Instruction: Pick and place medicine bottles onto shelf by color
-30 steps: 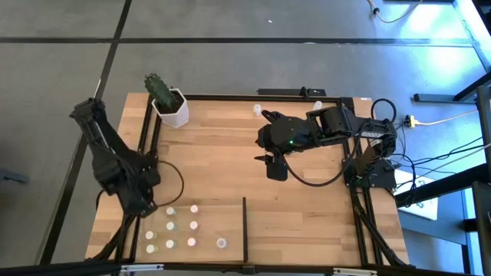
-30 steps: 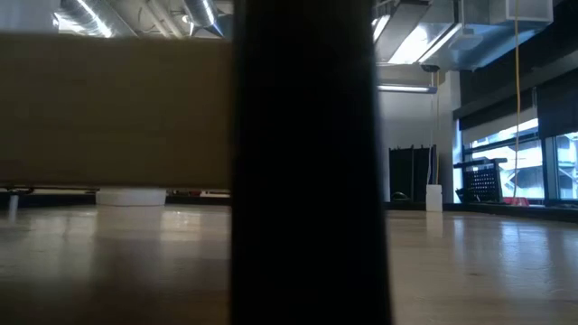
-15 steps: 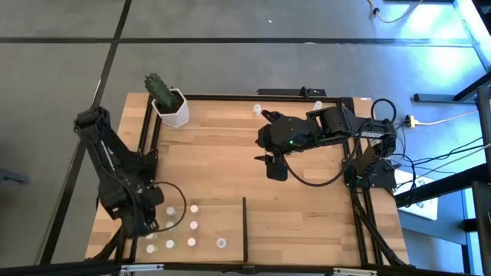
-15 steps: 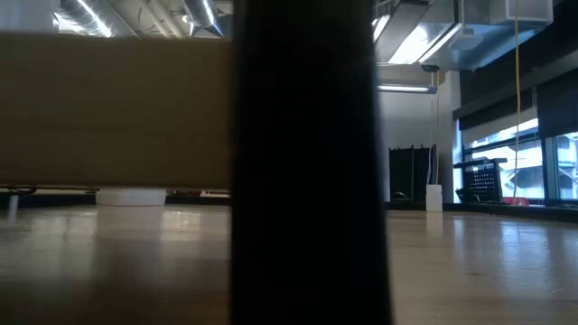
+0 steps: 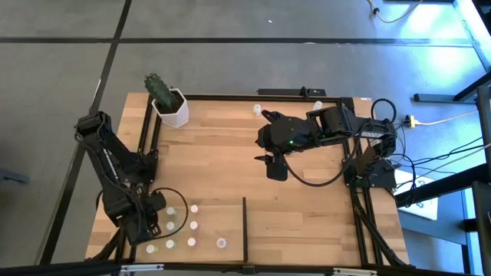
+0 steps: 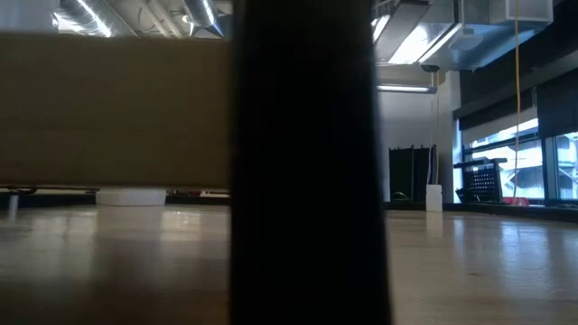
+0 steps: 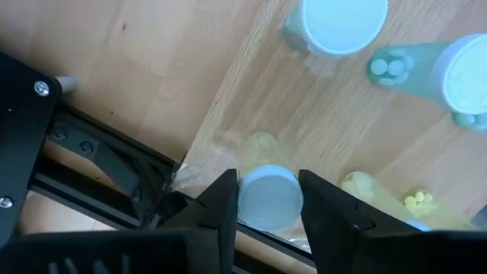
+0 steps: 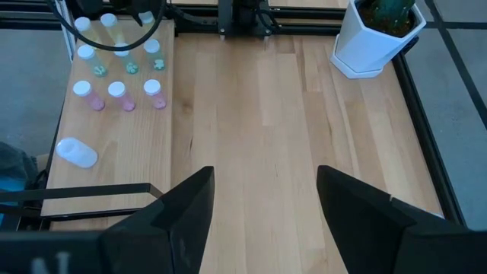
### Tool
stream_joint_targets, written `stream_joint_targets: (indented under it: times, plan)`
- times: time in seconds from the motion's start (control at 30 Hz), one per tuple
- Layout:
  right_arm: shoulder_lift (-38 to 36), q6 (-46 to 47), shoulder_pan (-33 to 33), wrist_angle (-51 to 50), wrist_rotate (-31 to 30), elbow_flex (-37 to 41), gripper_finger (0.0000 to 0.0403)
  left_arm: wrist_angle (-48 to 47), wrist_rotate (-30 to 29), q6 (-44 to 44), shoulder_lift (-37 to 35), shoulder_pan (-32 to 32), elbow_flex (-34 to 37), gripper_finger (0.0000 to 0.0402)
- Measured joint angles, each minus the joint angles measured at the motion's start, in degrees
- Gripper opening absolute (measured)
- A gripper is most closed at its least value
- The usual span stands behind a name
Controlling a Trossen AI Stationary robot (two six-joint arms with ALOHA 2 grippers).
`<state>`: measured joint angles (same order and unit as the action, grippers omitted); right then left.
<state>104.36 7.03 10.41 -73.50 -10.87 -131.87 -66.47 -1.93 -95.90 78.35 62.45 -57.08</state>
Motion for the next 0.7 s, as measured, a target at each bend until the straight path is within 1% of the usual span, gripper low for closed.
stream_joint_targets:
  times: [0.2, 0.7]
  plan:
    - [0.0, 0.0, 0.0, 0.0, 0.0, 0.0, 0.0234, 0.1, 0.0, 0.0, 0.0, 0.0, 0.0, 0.0134]
    - [0.0, 0.0, 0.0, 0.0, 0.0, 0.0, 0.0234, 0.0, 0.1, 0.0, 0.0, 0.0, 0.0, 0.0235]
